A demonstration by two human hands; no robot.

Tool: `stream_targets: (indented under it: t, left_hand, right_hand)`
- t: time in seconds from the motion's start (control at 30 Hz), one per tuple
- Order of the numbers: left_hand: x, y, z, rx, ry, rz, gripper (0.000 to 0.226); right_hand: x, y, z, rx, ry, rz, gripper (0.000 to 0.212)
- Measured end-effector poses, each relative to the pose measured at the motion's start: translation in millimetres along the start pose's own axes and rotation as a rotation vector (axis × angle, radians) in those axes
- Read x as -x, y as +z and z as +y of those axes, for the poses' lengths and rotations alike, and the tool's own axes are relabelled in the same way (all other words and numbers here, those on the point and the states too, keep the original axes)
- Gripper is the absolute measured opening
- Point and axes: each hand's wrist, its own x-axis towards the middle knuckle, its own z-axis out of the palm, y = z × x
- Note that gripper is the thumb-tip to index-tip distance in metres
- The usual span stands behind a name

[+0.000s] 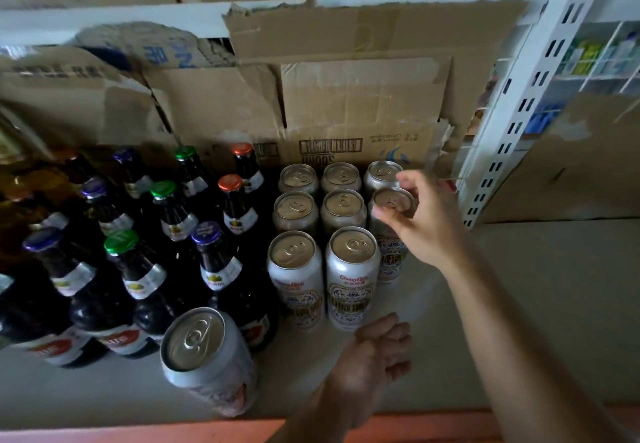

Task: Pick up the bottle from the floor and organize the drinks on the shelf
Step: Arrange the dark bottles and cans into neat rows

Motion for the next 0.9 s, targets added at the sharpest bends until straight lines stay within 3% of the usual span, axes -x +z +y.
stream_targets:
  t: [0.1, 0.2, 0.3, 0.43, 0.67, 0.8, 0.9]
  left_hand:
    - [12, -6, 2, 0.005, -0.018, 0.033, 0.052]
    - [27, -13, 3, -0.002, -0.018, 0.062, 0.051]
    - [43, -23, 2, -0.018, -0.004, 0.098, 0.048]
    - [70, -41, 0, 0.001, -0.011, 0.107, 0.039]
    - [113, -61, 1, 0.040, -0.001, 0.094, 0.037]
    - [135, -72, 1, 0.061, -0.011, 0.082, 0.037]
    - [150, -82, 2, 0.073, -0.021, 0.072, 0.035]
  right_hand:
    - [2, -1, 2, -0.049, 0.063, -0.038, 0.070]
    - [13, 2, 3, -0.119, 0.105, -0.025, 0.070]
    - [31, 6, 5, -0.136, 0.166, 0.111, 0.064]
    - [60, 14, -3, -0.343, 0.230, 0.287, 0.056]
    - [107, 23, -39, -0.309, 0.304, 0.424, 0.031]
    - [128, 30, -73, -0.338, 0.238, 0.412, 0.024]
    - [138, 42, -96, -0.381, 0.188, 0.300, 0.015]
